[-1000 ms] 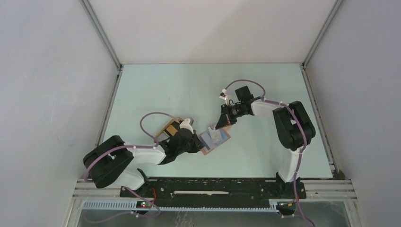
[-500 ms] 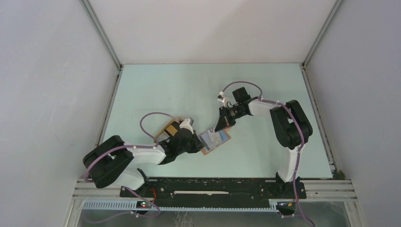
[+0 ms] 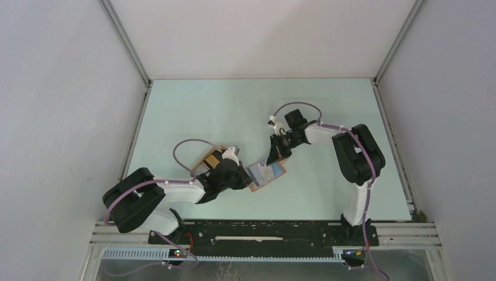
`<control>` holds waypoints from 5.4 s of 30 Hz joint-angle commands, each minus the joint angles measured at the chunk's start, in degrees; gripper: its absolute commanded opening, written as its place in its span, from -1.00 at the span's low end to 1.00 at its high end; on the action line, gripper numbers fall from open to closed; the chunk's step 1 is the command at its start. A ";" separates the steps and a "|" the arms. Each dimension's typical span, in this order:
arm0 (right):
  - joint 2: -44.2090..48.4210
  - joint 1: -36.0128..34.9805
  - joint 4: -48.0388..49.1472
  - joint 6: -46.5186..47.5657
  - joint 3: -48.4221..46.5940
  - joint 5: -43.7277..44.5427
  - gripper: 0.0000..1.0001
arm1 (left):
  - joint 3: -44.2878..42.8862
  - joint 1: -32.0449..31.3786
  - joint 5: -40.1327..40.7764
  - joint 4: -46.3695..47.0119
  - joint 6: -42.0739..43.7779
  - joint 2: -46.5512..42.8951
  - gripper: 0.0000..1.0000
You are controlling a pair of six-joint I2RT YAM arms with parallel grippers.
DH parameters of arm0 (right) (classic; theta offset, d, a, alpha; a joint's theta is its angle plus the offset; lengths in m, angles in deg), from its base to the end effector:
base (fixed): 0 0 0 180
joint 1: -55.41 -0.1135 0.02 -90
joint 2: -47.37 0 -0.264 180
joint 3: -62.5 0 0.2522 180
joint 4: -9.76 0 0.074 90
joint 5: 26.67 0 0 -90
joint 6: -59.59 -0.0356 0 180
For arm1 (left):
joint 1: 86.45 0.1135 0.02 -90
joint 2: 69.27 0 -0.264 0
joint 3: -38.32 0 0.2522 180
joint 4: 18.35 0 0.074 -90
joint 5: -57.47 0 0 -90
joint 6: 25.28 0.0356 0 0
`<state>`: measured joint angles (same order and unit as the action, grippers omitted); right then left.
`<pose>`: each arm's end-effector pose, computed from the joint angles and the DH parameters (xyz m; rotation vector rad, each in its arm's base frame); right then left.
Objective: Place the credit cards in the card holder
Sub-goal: Insert the credit card into the card holder.
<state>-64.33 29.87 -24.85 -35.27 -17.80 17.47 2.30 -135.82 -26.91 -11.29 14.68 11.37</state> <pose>0.3256 0.1839 0.1371 -0.7198 2.5999 1.2466 0.1611 -0.1824 0.1301 -0.0707 2.3559 -0.8103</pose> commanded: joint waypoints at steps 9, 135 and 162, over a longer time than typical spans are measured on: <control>-2.85 -2.52 -0.89 -1.55 -1.64 3.95 -1.00 | -1.91 0.41 0.35 -0.10 0.21 0.97 -0.99; -4.16 -9.18 -16.46 13.96 -10.01 8.40 -0.24 | 2.52 1.49 -0.79 5.74 -0.27 -1.85 -0.79; -2.80 -9.31 -18.37 16.31 -10.97 13.73 -0.05 | -0.76 1.51 0.45 -1.81 -0.50 0.03 -0.96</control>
<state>-68.85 20.45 -41.33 -21.74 -28.55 25.23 4.02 -134.64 -27.98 -10.85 14.11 10.25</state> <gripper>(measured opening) 0.464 0.028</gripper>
